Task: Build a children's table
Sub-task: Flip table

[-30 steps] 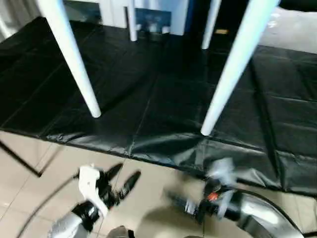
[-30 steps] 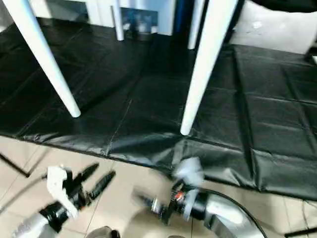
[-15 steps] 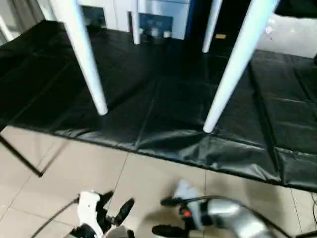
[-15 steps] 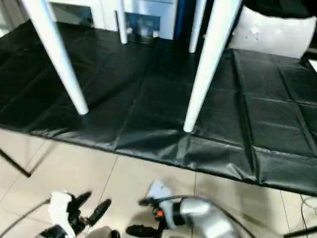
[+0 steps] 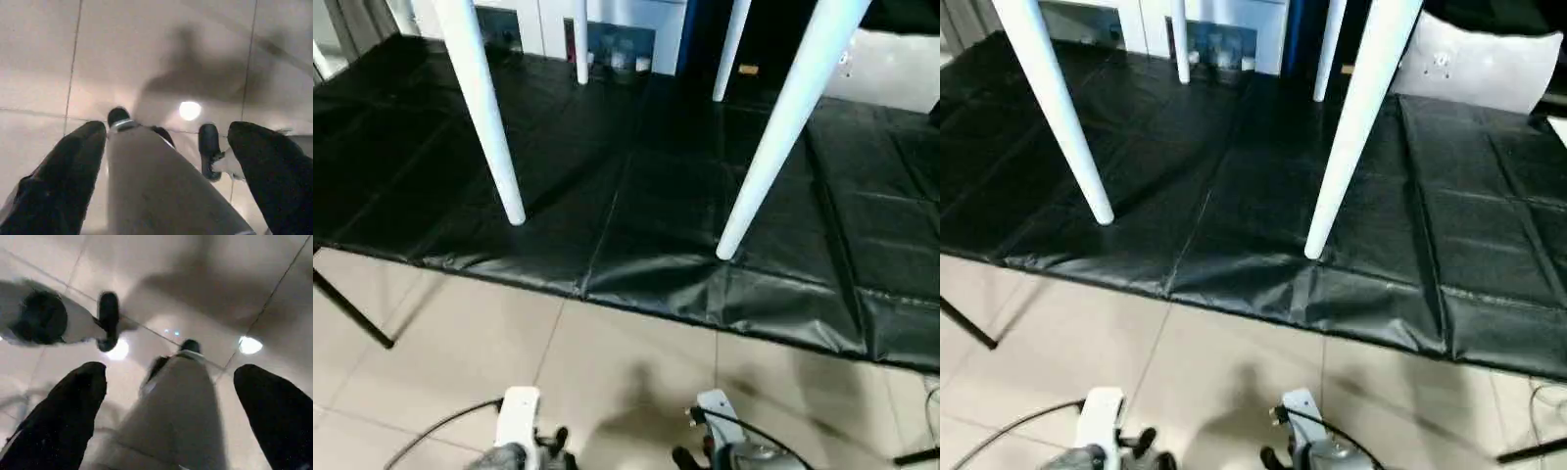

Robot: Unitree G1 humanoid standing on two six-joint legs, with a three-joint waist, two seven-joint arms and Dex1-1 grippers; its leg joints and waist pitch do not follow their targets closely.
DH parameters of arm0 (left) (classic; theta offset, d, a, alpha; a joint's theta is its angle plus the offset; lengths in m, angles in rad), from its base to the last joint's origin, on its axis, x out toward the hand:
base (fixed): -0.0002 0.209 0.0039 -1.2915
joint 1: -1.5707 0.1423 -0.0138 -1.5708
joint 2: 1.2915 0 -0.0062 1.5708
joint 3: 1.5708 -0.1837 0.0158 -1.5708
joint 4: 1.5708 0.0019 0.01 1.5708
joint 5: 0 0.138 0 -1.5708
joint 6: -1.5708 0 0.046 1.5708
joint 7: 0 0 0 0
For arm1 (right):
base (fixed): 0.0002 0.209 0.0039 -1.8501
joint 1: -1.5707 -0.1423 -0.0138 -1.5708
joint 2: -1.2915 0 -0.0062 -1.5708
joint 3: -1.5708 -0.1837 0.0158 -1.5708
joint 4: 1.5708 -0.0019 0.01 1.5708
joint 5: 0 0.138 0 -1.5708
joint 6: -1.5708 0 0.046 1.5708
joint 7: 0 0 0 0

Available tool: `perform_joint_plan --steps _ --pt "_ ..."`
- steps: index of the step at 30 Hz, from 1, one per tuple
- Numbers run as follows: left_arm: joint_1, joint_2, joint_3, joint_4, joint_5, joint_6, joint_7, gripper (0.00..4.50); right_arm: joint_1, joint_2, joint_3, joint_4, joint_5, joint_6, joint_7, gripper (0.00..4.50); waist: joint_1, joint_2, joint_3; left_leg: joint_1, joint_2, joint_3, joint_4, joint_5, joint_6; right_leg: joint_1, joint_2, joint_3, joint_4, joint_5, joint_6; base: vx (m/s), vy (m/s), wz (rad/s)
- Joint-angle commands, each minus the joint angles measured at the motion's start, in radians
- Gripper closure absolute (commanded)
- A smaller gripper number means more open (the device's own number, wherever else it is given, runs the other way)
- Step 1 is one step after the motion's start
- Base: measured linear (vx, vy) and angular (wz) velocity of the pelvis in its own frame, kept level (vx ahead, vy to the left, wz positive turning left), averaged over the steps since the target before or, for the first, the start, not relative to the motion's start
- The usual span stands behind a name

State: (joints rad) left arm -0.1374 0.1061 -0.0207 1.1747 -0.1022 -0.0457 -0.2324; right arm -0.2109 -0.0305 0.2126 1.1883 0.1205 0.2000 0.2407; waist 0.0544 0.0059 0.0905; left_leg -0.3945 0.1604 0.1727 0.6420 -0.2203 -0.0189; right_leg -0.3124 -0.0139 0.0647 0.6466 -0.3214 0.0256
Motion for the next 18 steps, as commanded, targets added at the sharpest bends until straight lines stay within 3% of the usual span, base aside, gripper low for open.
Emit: perform_joint_plan --steps 1,2,3,4,5,6,7,8,9,10,11,12,13,14,15,17,18 --pt "0.000 0.009 -0.007 0.051 0.019 -0.014 0.019 0.07 -0.028 0.031 -0.022 0.036 0.015 -0.017 -0.039 0.00 0.025 -0.013 -0.029 -0.012 0.059 -0.075 0.010 -0.158 0.004 0.025 -0.193 0.202 -0.149 0.023 -0.200 0.046 0.127 -0.74" --pt "-0.003 0.008 -0.005 0.062 0.021 -0.020 0.022 0.07 -0.035 0.038 -0.027 0.049 0.012 -0.025 -0.052 0.00 0.020 -0.004 -0.030 -0.003 0.061 -0.078 -0.022 -0.142 -0.012 0.018 -0.150 0.185 -0.134 0.052 -0.200 0.013 0.176 -0.67" --pt "-0.004 0.007 -0.003 0.067 0.021 -0.022 0.023 0.07 -0.037 0.042 -0.030 0.056 0.010 -0.031 -0.059 0.00 0.016 0.005 -0.034 0.023 0.074 -0.069 -0.065 -0.138 -0.030 -0.003 -0.095 0.151 -0.109 0.112 -0.192 0.013 0.176 -0.67" --pt "-0.006 0.002 0.007 0.078 0.017 -0.025 0.023 0.07 -0.040 0.052 -0.046 0.069 0.013 -0.042 -0.073 0.00 -0.013 0.021 -0.063 0.059 0.087 -0.091 -0.120 -0.022 0.082 -0.039 -0.033 0.011 0.001 0.307 -0.202 0.010 0.221 -0.42" --pt "-0.006 -0.001 0.015 0.086 0.014 -0.026 0.024 0.07 -0.041 0.058 -0.058 0.077 0.016 -0.048 -0.081 0.00 -0.039 0.043 -0.070 0.088 0.083 -0.098 -0.112 0.058 0.157 -0.077 -0.028 -0.037 0.026 0.269 -0.209 0.005 0.213 -0.08" --pt "-0.005 -0.008 0.025 0.099 0.011 -0.020 0.025 0.07 -0.039 0.065 -0.074 0.087 0.019 -0.062 -0.082 0.00 -0.055 0.039 -0.066 0.092 0.105 -0.106 -0.113 0.204 0.274 -0.089 -0.048 -0.078 0.025 0.166 -0.183 0.005 0.213 -0.08" --pt "-0.006 -0.012 0.027 0.107 0.016 -0.020 0.027 0.07 -0.037 0.066 -0.080 0.092 0.017 -0.072 -0.075 0.00 -0.056 0.034 -0.052 0.053 0.113 -0.075 -0.135 0.187 0.280 -0.077 -0.058 -0.101 0.015 0.136 -0.172 -0.007 0.176 0.08" --pt "-0.007 -0.013 0.028 0.112 0.019 -0.021 0.027 0.07 -0.036 0.066 -0.084 0.095 0.016 -0.077 -0.071 0.00 -0.060 0.027 -0.052 0.044 0.103 -0.065 -0.142 0.093 0.219 -0.063 -0.082 -0.102 -0.012 0.136 -0.194 -0.034 0.139 0.02" --pt "-0.009 -0.014 0.030 0.119 0.022 -0.024 0.024 0.07 -0.030 0.062 -0.092 0.100 0.012 -0.089 -0.067 0.00 -0.059 0.026 -0.055 0.049 0.090 -0.057 -0.139 0.045 0.175 -0.062 -0.093 -0.100 -0.026 0.142 -0.215 -0.034 0.139 0.02" --pt "-0.009 -0.013 0.031 0.119 0.022 -0.025 0.022 0.07 -0.028 0.061 -0.094 0.101 0.013 -0.091 -0.066 0.00 -0.060 0.014 -0.060 0.042 0.075 -0.050 -0.132 -0.031 0.102 -0.044 -0.128 -0.086 -0.052 0.193 -0.244 -0.059 0.097 -0.12" --pt "-0.010 -0.008 0.037 0.123 0.021 -0.029 0.015 0.07 -0.022 0.056 -0.106 0.111 0.014 -0.101 -0.063 0.00 -0.054 0.004 -0.063 0.032 0.078 -0.046 -0.132 -0.072 0.076 -0.028 -0.160 -0.075 -0.067 0.253 -0.250 -0.073 0.060 -0.09" --pt "-0.011 -0.006 0.038 0.124 0.021 -0.034 0.012 0.07 -0.020 0.053 -0.106 0.117 0.010 -0.103 -0.064 0.00 -0.051 0.005 -0.053 0.040 0.084 -0.037 -0.144 -0.188 0.052 -0.040 -0.163 -0.069 -0.083 0.194 -0.255 -0.073 0.060 -0.09" --pt "-0.014 -0.005 0.041 0.129 0.023 -0.041 0.011 0.07 -0.018 0.051 -0.109 0.127 -0.001 -0.107 -0.069 0.00 -0.054 0.003 -0.046 0.035 0.085 -0.037 -0.152 -0.267 0.035 -0.040 -0.164 -0.064 -0.090 0.130 -0.253 -0.071 0.027 0.01" --pt "-0.014 -0.005 0.042 0.130 0.024 -0.043 0.011 0.07 -0.017 0.050 -0.110 0.131 -0.005 -0.108 -0.072 0.00 -0.052 0.007 -0.038 0.038 0.087 -0.040 -0.159 -0.411 -0.017 -0.047 -0.172 -0.055 -0.106 -0.033 -0.238 -0.068 0.005 -0.04" --pt "-0.015 -0.005 0.046 0.134 0.026 -0.046 0.011 0.07 -0.016 0.042 -0.110 0.139 -0.018 -0.104 -0.080 0.00 -0.055 0.003 -0.031 0.038 0.085 -0.049 -0.160 -0.510 -0.061 -0.054 -0.179 -0.049 -0.119 -0.183 -0.207 -0.068 0.005 -0.04" --pt "-0.016 -0.004 0.049 0.136 0.032 -0.046 0.012 0.07 -0.015 0.027 -0.110 0.150 -0.033 -0.098 -0.092 0.00 -0.055 0.000 -0.029 0.042 0.084 -0.061 -0.158 -0.584 -0.089 -0.065 -0.184 -0.042 -0.132 -0.323 -0.163 -0.064 0.003 -0.12" --pt "-0.016 -0.003 0.049 0.137 0.035 -0.047 0.013 0.07 -0.016 0.020 -0.112 0.154 -0.037 -0.089 -0.094 0.00 -0.057 -0.001 -0.031 0.039 0.085 -0.063 -0.162 -0.572 -0.088 -0.064 -0.180 -0.041 -0.131 -0.285 -0.162 -0.056 0.004 -0.13"
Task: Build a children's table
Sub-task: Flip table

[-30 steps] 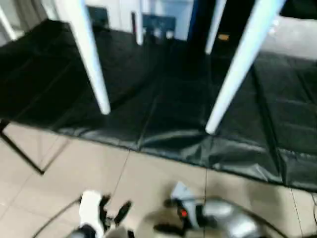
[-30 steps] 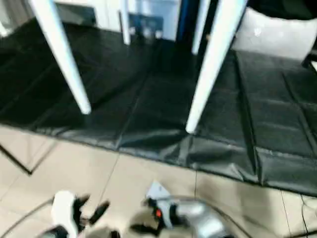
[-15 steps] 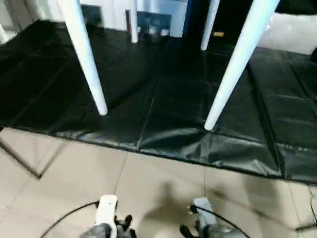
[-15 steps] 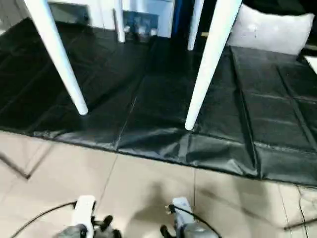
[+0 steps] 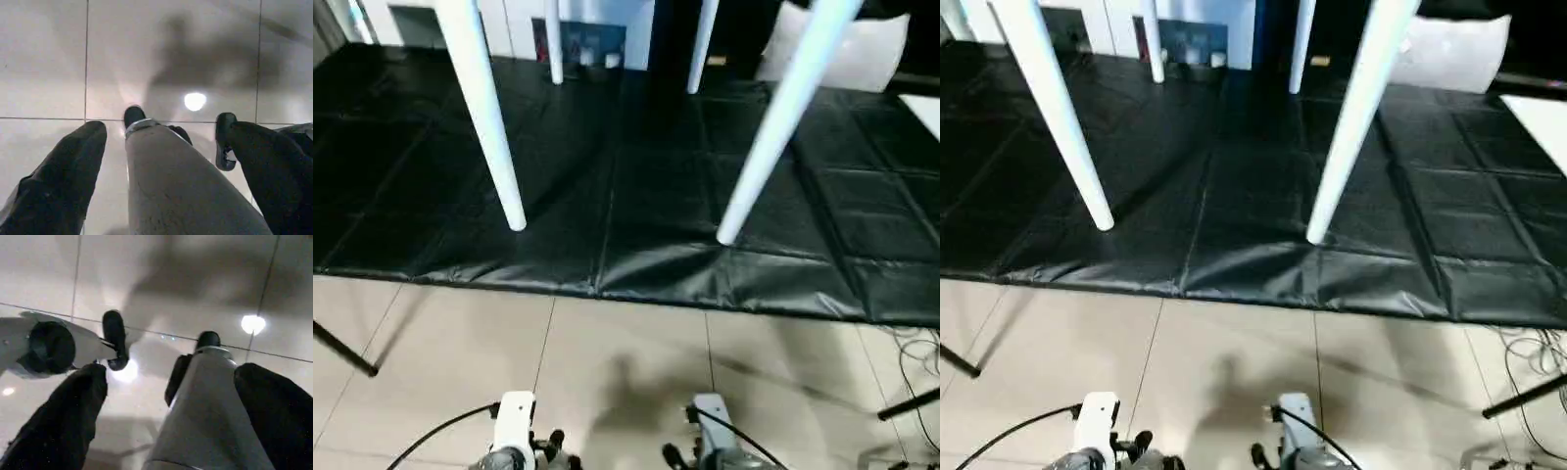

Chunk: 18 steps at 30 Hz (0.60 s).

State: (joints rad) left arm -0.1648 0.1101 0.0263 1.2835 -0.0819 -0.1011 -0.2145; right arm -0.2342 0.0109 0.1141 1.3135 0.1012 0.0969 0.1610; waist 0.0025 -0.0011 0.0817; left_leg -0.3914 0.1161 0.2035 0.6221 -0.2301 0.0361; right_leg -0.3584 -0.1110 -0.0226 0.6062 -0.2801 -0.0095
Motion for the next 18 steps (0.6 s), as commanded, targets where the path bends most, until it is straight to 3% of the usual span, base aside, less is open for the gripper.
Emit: perform_joint_plan --steps 1,5,8,11,13,14,15,18 --pt "0.011 -0.007 0.002 0.029 0.016 0.009 -0.005 0.07 0.007 -0.028 -0.015 0.032 -0.019 0.019 -0.011 0.00 -0.005 0.005 -0.022 0.035 0.130 -0.091 -0.143 -0.550 -0.140 -0.018 -0.080 0.047 -0.089 -0.296 -0.129 0.000 0.000 0.00" --pt "0.010 -0.007 0.004 0.032 0.026 0.007 -0.007 0.07 -0.002 -0.065 -0.031 0.040 -0.025 0.029 0.020 0.00 -0.002 0.003 -0.025 0.037 0.130 -0.075 -0.141 -0.473 -0.098 -0.021 -0.074 0.050 -0.083 -0.163 -0.159 0.000 0.000 0.00" --pt "0.007 -0.007 0.007 0.036 0.029 0.008 -0.008 0.07 -0.005 -0.096 -0.043 0.045 -0.034 0.038 0.037 0.00 0.000 0.000 -0.028 0.033 0.131 -0.070 -0.135 -0.415 -0.067 -0.017 -0.078 0.053 -0.082 -0.121 -0.180 0.000 0.000 0.00" --pt "0.006 -0.008 0.009 0.036 0.029 0.008 -0.007 0.07 -0.005 -0.104 -0.048 0.047 -0.034 0.042 0.045 0.00 0.000 0.005 -0.036 0.029 0.130 -0.063 -0.129 -0.324 -0.028 -0.009 -0.074 0.049 -0.070 0.001 -0.217 0.023 -0.007 -0.01" --pt "0.006 -0.008 0.009 0.036 0.029 0.008 -0.007 0.07 -0.005 -0.104 -0.048 0.047 -0.034 0.042 0.045 0.00 0.001 -0.001 -0.048 0.023 0.127 -0.055 -0.111 -0.148 0.053 0.004 -0.075 0.043 -0.048 0.225 -0.253 0.066 -0.021 -0.03" --pt "0.006 -0.008 0.009 0.036 0.029 0.008 -0.007 0.07 -0.005 -0.104 -0.048 0.047 -0.034 0.042 0.045 0.00 0.001 -0.002 -0.048 0.022 0.126 -0.052 -0.106 -0.111 0.078 0.004 -0.076 0.042 -0.045 0.271 -0.261 0.000 0.000 0.00" --pt "0.006 -0.008 0.009 0.036 0.029 0.008 -0.007 0.07 -0.005 -0.104 -0.048 0.047 -0.034 0.042 0.045 0.00 0.003 -0.002 -0.046 0.022 0.128 -0.047 -0.102 -0.081 0.124 0.002 -0.078 0.040 -0.043 0.301 -0.279 0.000 0.000 0.00" --pt "0.006 -0.008 0.009 0.036 0.029 0.008 -0.007 0.07 -0.005 -0.104 -0.048 0.047 -0.034 0.042 0.045 0.00 0.003 -0.002 -0.043 0.021 0.133 -0.048 -0.106 -0.116 0.129 0.003 -0.079 0.040 -0.048 0.232 -0.287 0.000 0.000 0.00"
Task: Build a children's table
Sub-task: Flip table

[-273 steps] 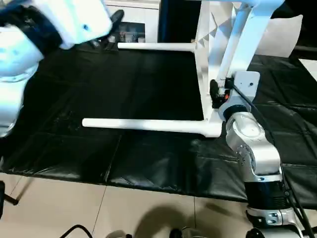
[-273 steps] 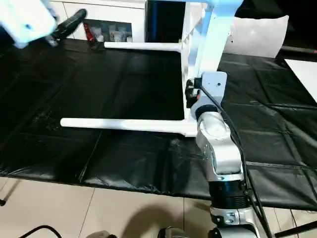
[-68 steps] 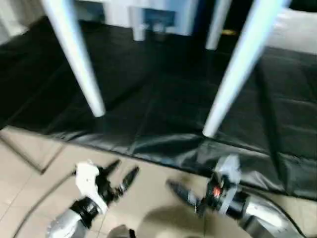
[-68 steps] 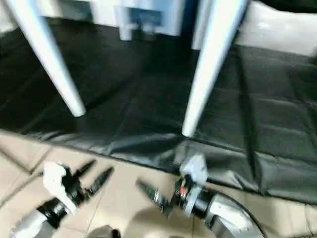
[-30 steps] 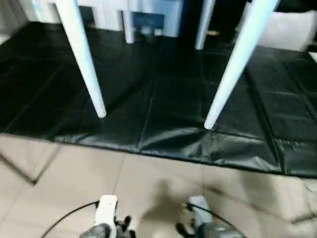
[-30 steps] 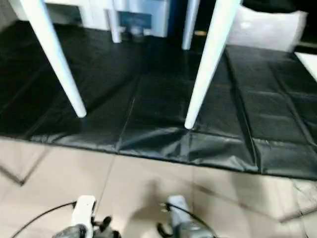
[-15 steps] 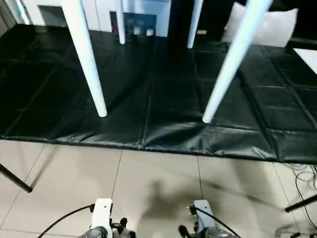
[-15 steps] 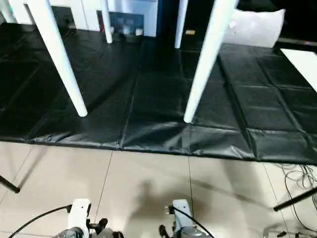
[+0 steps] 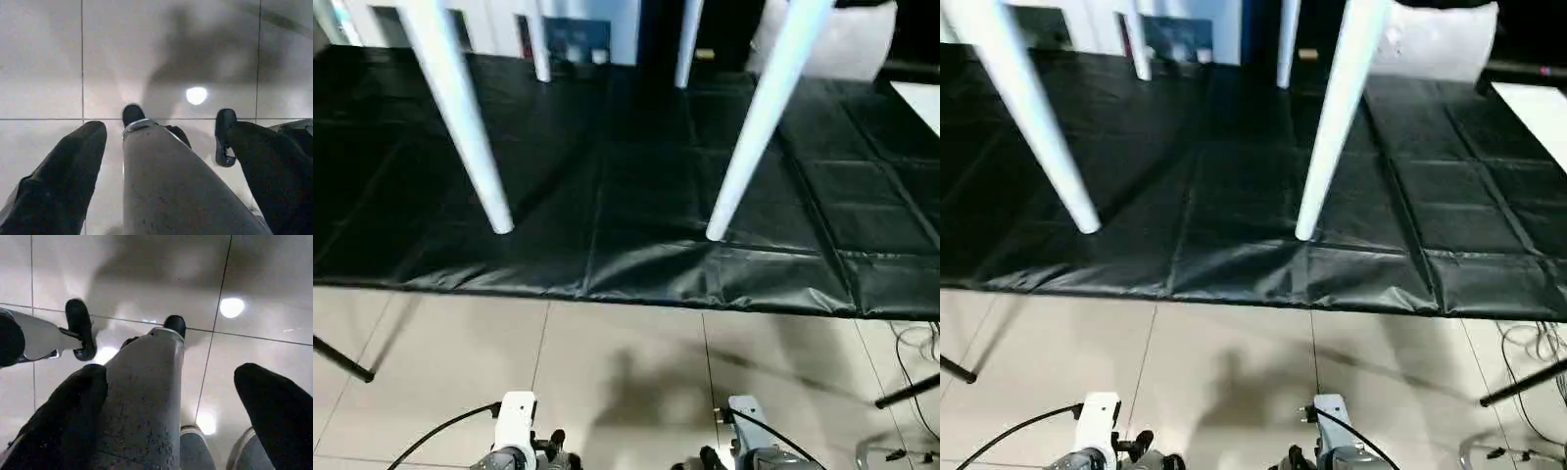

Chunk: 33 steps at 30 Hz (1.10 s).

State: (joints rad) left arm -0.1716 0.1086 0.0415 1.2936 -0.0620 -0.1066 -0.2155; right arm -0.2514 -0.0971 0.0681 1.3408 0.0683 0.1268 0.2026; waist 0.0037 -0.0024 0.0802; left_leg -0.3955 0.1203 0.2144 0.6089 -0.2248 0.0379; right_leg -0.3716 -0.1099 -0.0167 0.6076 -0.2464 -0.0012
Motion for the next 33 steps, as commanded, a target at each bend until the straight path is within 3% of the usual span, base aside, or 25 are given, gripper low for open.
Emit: perform_joint_plan --steps 1,5,6,9,12,15,16,17,18,21,23,26,33 --pt "0.013 -0.006 -0.006 0.026 0.009 0.014 -0.006 0.07 0.012 0.004 -0.002 0.020 -0.002 0.012 0.003 0.00 0.001 0.001 -0.037 0.027 0.132 -0.059 -0.100 -0.165 0.113 0.013 -0.077 0.034 -0.056 0.132 -0.294 0.000 0.000 0.00" --pt "0.013 -0.006 -0.006 0.026 0.009 0.014 -0.006 0.07 0.012 0.004 -0.002 0.020 -0.002 0.012 0.003 0.00 0.000 0.004 -0.029 0.033 0.136 -0.063 -0.117 -0.298 0.030 0.005 -0.072 0.038 -0.073 -0.052 -0.272 0.000 0.000 0.00" --pt "0.013 -0.006 -0.006 0.026 0.009 0.014 -0.006 0.07 0.012 0.004 -0.002 0.020 -0.002 0.012 0.003 0.00 -0.001 0.005 -0.027 0.036 0.135 -0.064 -0.122 -0.348 -0.010 0.001 -0.071 0.041 -0.079 -0.105 -0.254 0.000 0.000 0.00" --pt "0.013 -0.006 -0.006 0.026 0.009 0.014 -0.006 0.07 0.012 0.004 -0.002 0.020 -0.002 0.012 0.003 0.00 -0.003 0.006 -0.027 0.036 0.133 -0.066 -0.127 -0.365 -0.041 0.000 -0.071 0.041 -0.081 -0.109 -0.236 0.000 0.000 0.00" --pt "0.013 -0.006 -0.006 0.026 0.009 0.014 -0.006 0.07 0.012 0.004 -0.002 0.020 -0.002 0.012 0.003 0.00 -0.001 0.005 -0.033 0.037 0.131 -0.062 -0.123 -0.300 -0.028 0.004 -0.072 0.040 -0.076 -0.013 -0.240 0.000 0.000 0.00" --pt "0.013 -0.006 -0.006 0.026 0.009 0.014 -0.006 0.07 0.012 0.004 -0.002 0.020 -0.002 0.012 0.003 0.00 0.001 0.002 -0.037 0.033 0.130 -0.054 -0.111 -0.194 0.038 0.010 -0.076 0.039 -0.064 0.126 -0.266 0.000 0.000 0.00" --pt "0.013 -0.006 -0.006 0.026 0.009 0.014 -0.006 0.07 0.012 0.004 -0.002 0.020 -0.002 0.012 0.003 0.00 0.001 0.002 -0.037 0.033 0.130 -0.054 -0.111 -0.194 0.038 0.010 -0.076 0.039 -0.064 0.126 -0.266 0.000 0.000 0.00" --pt "0.013 -0.006 -0.006 0.026 0.009 0.014 -0.006 0.07 0.012 0.004 -0.002 0.020 -0.002 0.012 0.003 0.00 0.002 0.000 -0.037 0.032 0.130 -0.052 -0.108 -0.169 0.066 0.011 -0.077 0.038 -0.063 0.148 -0.274 0.000 0.000 0.00" --pt "0.013 -0.006 -0.006 0.026 0.009 0.014 -0.006 0.07 0.012 0.004 -0.002 0.020 -0.002 0.012 0.003 0.00 0.002 0.001 -0.035 0.032 0.132 -0.052 -0.109 -0.176 0.073 0.010 -0.078 0.038 -0.065 0.126 -0.277 0.000 0.000 0.00" --pt "0.013 -0.006 -0.006 0.026 0.009 0.014 -0.006 0.07 0.012 0.004 -0.002 0.020 -0.002 0.012 0.003 0.00 0.002 0.003 -0.033 0.034 0.135 -0.053 -0.114 -0.212 0.060 0.008 -0.075 0.038 -0.070 0.060 -0.276 0.000 0.000 0.00" --pt "0.013 -0.006 -0.006 0.026 0.009 0.014 -0.006 0.07 0.012 0.004 -0.002 0.020 -0.002 0.012 0.003 0.00 0.001 0.004 -0.030 0.036 0.136 -0.054 -0.119 -0.252 0.034 0.005 -0.073 0.038 -0.075 0.011 -0.270 0.000 0.000 0.00" --pt "0.013 -0.006 -0.006 0.026 0.009 0.014 -0.006 0.07 0.012 0.004 -0.002 0.020 -0.002 0.012 0.003 0.00 0.001 0.004 -0.030 0.038 0.136 -0.055 -0.122 -0.276 0.009 0.003 -0.072 0.040 -0.077 -0.006 -0.263 0.000 0.000 0.00" --pt "0.013 -0.006 -0.006 0.026 0.009 0.014 -0.006 0.07 0.012 0.004 -0.002 0.020 -0.002 0.012 0.003 0.00 0.001 0.003 -0.030 0.035 0.134 -0.053 -0.120 -0.252 0.020 0.004 -0.074 0.041 -0.076 0.030 -0.264 0.000 0.000 0.00"
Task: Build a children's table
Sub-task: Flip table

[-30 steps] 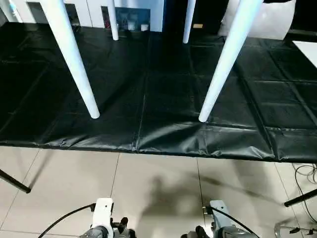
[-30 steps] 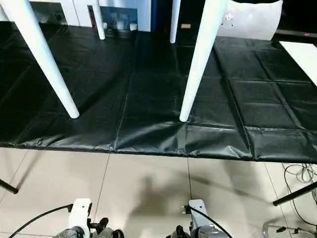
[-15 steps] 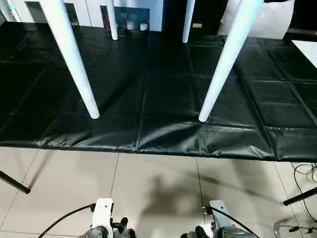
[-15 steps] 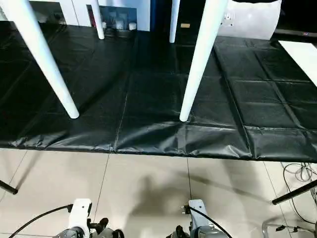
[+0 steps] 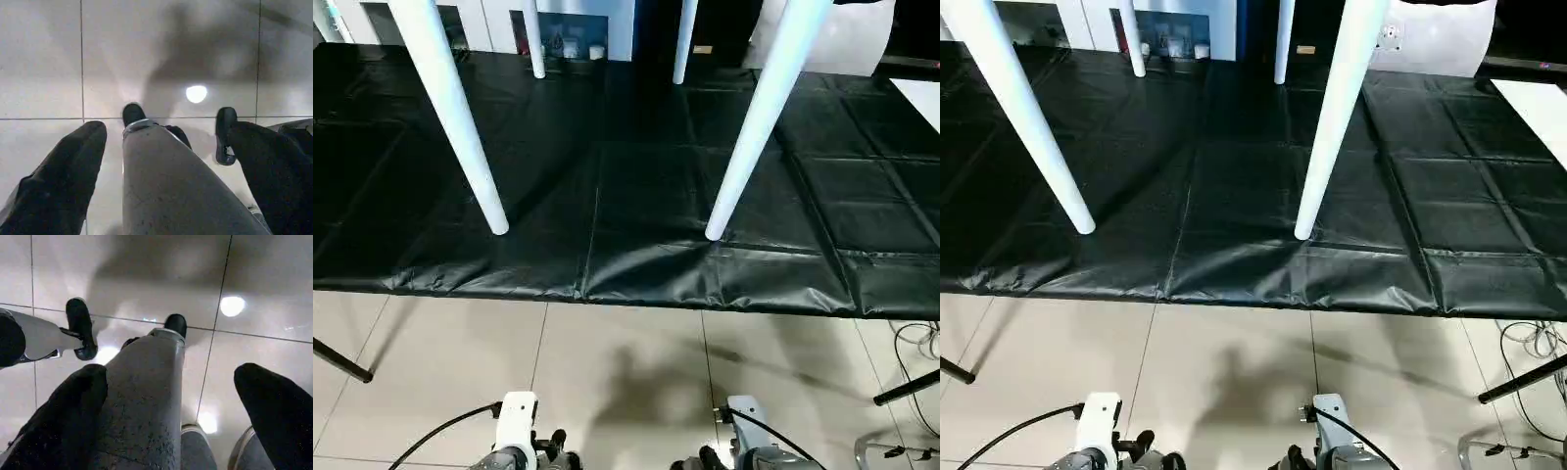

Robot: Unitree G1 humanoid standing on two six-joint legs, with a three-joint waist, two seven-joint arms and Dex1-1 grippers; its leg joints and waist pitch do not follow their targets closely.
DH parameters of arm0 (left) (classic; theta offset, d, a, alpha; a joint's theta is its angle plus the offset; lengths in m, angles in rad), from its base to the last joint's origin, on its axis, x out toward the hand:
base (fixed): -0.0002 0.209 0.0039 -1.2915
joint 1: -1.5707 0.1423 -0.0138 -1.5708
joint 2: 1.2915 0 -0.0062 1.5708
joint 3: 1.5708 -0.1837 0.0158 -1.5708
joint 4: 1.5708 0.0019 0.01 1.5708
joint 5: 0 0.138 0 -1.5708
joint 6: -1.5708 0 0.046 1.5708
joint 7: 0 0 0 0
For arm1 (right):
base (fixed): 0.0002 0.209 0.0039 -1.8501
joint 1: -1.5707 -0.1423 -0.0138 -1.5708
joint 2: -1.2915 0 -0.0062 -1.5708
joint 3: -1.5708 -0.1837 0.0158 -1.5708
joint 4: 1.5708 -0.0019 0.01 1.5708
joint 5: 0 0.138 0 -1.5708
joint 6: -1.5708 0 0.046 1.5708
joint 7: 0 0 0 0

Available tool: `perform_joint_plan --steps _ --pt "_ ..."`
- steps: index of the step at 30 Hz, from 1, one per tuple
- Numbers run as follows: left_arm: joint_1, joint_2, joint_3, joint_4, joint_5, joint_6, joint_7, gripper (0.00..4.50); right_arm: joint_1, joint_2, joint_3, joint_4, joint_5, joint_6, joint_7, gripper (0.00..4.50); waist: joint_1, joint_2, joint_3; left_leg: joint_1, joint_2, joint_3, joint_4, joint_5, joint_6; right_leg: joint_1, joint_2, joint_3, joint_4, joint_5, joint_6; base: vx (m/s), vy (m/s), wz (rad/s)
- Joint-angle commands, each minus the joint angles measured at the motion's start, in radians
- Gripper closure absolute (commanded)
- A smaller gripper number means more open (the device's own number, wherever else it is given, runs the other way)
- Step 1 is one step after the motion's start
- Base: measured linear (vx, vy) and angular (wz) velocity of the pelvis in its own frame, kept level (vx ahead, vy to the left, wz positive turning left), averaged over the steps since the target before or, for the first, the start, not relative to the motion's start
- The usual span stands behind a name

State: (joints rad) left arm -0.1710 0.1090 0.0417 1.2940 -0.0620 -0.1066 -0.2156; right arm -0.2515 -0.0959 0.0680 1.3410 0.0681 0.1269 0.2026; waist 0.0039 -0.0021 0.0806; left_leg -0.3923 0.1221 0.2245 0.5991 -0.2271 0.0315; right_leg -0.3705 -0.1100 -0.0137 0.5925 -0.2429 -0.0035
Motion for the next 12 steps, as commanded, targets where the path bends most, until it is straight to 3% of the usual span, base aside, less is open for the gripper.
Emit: perform_joint_plan --steps 1,12 --pt "0.013 -0.006 -0.006 0.026 0.009 0.014 -0.006 0.07 0.012 0.003 -0.002 0.019 -0.001 0.012 0.003 0.00 0.001 0.003 -0.030 0.032 0.133 -0.064 -0.111 -0.251 0.026 0.002 -0.074 0.038 -0.061 0.025 -0.261 0.000 0.000 0.00" --pt "0.013 -0.006 -0.006 0.026 0.009 0.014 -0.006 0.07 0.012 0.003 -0.002 0.019 -0.001 0.012 0.003 0.00 0.000 0.003 -0.028 0.032 0.134 -0.065 -0.115 -0.280 0.005 0.000 -0.074 0.040 -0.065 -0.007 -0.252 0.000 0.000 0.00"
